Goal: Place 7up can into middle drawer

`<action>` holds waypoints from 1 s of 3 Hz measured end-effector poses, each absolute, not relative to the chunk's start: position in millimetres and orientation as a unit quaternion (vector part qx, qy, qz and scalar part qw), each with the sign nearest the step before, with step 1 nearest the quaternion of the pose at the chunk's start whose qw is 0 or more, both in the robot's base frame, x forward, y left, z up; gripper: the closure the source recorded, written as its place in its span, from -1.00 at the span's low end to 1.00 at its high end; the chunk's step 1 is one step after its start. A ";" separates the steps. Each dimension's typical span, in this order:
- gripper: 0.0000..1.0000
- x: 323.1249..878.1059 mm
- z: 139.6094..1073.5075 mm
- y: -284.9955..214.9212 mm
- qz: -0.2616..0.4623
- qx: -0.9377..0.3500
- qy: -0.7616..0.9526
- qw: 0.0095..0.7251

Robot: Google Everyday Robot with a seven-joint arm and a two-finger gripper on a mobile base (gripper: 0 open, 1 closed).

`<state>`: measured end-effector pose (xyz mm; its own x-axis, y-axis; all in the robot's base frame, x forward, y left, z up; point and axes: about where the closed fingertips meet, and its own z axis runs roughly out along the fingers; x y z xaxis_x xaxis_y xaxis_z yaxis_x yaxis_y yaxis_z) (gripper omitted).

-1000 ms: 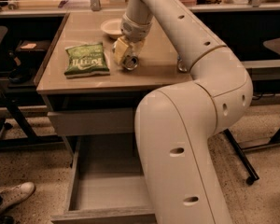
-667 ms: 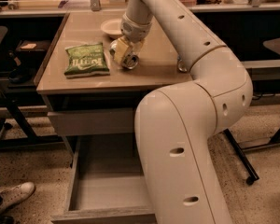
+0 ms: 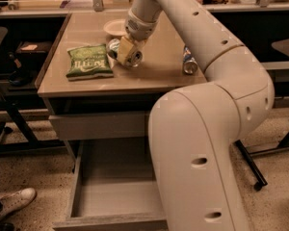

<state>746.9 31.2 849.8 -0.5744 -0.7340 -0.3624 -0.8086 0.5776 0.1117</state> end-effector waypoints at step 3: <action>1.00 658.1 843.1 -6.1 0.155 -0.481 0.854 0.121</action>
Offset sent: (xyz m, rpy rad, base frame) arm -0.1576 -0.0723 0.0003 0.0233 0.0420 0.1349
